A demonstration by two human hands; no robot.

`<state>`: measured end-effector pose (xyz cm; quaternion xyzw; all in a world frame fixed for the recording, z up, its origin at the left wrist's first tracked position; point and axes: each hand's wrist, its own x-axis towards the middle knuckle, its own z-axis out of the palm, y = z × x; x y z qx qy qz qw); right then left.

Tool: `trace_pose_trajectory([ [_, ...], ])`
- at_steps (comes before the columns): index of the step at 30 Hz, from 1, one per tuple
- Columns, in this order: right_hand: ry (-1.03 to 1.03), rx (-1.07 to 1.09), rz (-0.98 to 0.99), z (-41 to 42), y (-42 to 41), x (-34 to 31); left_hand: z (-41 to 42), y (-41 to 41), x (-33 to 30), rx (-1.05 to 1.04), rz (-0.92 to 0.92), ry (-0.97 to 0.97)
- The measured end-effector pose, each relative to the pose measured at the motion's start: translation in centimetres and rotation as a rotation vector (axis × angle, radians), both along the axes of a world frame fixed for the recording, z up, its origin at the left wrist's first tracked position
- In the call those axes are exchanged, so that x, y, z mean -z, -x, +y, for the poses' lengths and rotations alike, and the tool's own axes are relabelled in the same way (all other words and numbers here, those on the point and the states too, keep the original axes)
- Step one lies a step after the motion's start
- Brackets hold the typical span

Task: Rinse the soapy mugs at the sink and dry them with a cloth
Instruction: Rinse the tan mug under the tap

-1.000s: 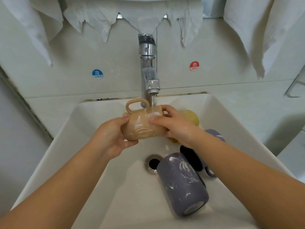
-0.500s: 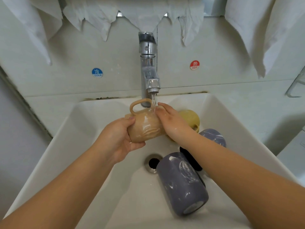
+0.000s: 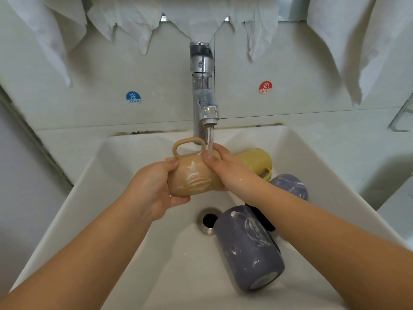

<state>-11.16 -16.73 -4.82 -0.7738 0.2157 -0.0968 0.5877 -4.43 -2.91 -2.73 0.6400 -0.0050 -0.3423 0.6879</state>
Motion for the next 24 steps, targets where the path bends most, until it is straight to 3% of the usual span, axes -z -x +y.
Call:
trace_pose_trajectory([
  [4,-0.098,0.041,-0.016,0.20,-0.27,-0.44,0.01,0.11,-0.04,0.002,-0.010,-0.013],
  [7,-0.052,0.098,-0.049,-0.08,-0.45,-0.59,-0.07,0.21,-0.08,0.004,-0.001,-0.009],
  [11,-0.141,0.025,-0.007,-0.31,-0.19,-0.17,0.25,-0.01,-0.21,-0.008,0.017,0.001],
  [16,-0.010,0.113,-0.080,0.05,-0.24,-0.59,0.05,0.16,-0.19,0.011,0.007,-0.003],
  [21,-0.045,-0.045,-0.050,-0.57,0.14,0.00,0.39,-0.21,-0.42,-0.002,0.018,-0.011],
  [24,0.020,0.033,-0.106,-0.16,0.22,-0.10,0.26,-0.06,-0.23,0.029,-0.018,-0.025],
])
